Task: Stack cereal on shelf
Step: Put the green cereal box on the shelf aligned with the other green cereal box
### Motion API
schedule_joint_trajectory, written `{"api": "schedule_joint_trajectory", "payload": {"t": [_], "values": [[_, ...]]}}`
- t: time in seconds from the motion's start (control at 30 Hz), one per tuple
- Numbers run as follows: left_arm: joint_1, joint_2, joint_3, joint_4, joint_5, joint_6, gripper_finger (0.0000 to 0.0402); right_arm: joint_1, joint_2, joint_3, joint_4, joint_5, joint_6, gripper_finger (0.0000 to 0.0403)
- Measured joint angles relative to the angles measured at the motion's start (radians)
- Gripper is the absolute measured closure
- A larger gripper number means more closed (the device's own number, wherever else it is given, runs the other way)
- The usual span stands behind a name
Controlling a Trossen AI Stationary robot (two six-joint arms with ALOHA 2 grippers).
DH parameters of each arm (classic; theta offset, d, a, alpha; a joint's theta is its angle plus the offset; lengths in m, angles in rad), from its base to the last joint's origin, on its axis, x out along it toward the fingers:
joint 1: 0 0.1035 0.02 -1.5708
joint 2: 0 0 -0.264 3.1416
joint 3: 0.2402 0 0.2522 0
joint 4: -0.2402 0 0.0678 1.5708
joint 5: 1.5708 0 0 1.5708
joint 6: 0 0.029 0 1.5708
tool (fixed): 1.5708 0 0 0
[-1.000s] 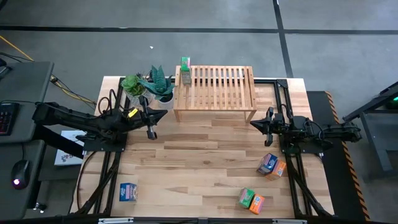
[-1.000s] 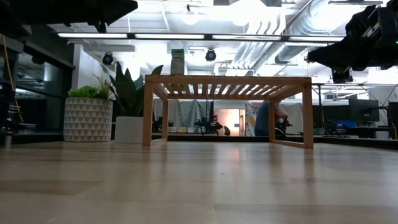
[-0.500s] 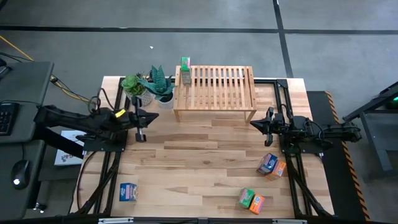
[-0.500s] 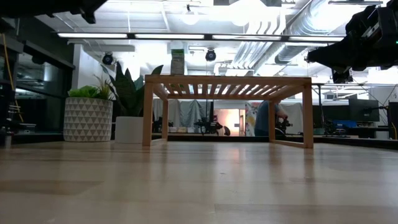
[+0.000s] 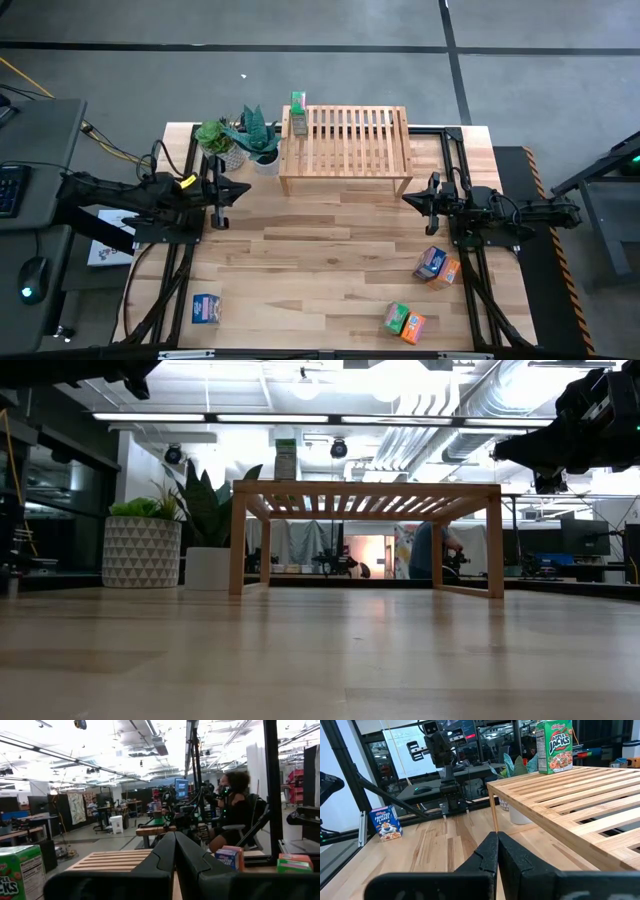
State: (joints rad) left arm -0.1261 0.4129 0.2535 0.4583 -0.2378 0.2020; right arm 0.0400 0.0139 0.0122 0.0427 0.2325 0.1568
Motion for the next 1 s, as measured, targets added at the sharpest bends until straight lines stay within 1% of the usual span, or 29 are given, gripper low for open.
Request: {"api": "schedule_joint_trajectory", "payload": {"t": [0.6, 0.83, 1.0], "values": [[0.000, 0.000, 0.000, 0.000, 0.000, -0.018, 0.0402, 0.000, 0.000, 0.000, 0.000, 0.000, 0.000, 0.0402], [0.000, 0.000, 0.000, -0.063, 0.019, -0.036, 0.0402, 0.000, 0.000, 0.000, 0.000, 0.000, 0.000, 0.0402], [0.000, 0.000, 0.000, -0.052, 0.019, -0.017, 0.0401, 0.000, 0.000, 0.000, 0.002, 0.000, 0.000, 0.0402]]}}
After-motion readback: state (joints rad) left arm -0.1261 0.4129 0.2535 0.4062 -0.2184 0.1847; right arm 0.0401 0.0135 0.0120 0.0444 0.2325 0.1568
